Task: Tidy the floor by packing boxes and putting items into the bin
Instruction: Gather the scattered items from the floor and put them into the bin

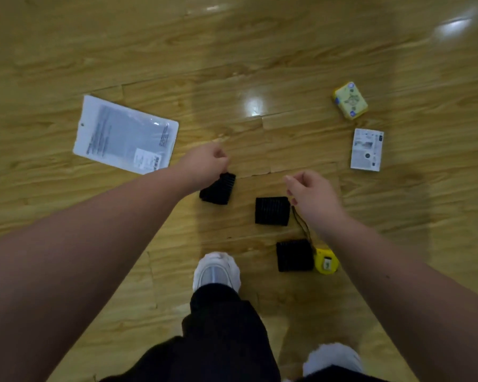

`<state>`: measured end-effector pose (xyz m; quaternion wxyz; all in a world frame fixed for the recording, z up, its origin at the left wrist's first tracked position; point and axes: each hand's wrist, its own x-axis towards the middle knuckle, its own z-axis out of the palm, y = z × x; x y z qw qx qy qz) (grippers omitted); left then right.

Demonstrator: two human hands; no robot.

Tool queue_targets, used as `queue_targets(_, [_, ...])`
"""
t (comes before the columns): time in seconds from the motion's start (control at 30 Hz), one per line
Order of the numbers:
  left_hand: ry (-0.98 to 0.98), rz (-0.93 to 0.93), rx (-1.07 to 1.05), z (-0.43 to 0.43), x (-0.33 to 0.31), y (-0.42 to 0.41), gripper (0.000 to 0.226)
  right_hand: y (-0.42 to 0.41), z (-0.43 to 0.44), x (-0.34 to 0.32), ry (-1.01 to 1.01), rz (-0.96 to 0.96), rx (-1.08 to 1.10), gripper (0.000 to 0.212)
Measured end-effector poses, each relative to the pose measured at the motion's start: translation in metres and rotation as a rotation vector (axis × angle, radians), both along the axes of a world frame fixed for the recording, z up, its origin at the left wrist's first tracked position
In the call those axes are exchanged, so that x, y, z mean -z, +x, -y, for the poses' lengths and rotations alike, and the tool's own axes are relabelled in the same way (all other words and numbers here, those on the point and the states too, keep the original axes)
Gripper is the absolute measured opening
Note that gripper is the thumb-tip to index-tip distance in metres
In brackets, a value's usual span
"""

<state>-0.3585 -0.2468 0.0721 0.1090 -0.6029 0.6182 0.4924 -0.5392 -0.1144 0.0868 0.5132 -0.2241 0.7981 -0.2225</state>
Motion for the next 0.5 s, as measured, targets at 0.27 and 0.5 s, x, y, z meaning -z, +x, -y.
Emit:
queue_targets(0.27, [-0.226, 0.384, 0.758, 0.014, 0.098, 0.001, 0.075, -0.002, 0.007, 0.083, 0.034, -0.254, -0.564, 0.024])
queue_targets(0.5, [-0.174, 0.397, 0.781, 0.018, 0.106, 0.0, 0.045, 0.001, -0.011, 0.09, 0.112, -0.349, -0.792, 0.052])
